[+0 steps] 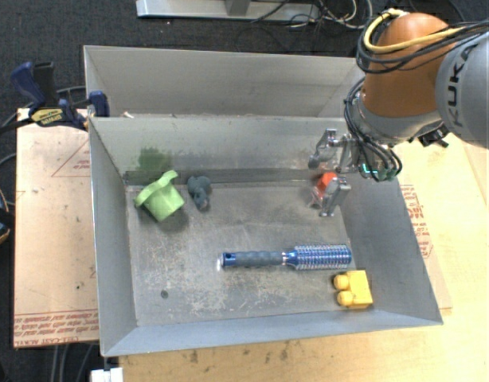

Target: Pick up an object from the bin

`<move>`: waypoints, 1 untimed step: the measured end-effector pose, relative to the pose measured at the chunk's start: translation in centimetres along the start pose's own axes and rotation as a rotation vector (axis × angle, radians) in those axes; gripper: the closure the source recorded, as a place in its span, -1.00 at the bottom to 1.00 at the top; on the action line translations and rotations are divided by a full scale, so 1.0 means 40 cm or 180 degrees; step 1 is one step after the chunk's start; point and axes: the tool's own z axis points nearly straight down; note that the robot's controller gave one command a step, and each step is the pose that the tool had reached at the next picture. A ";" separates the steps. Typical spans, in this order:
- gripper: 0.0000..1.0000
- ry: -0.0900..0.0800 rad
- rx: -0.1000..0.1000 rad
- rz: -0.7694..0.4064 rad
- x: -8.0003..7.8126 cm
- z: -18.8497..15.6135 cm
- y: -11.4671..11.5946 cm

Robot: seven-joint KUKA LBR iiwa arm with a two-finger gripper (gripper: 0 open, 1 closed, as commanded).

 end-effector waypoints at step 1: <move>-1.00 0.0011 0.0001 0.0092 0.164 0.145 -0.076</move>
Offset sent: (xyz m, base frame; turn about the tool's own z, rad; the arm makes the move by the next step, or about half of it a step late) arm -0.0624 -0.0289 -0.0534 0.0224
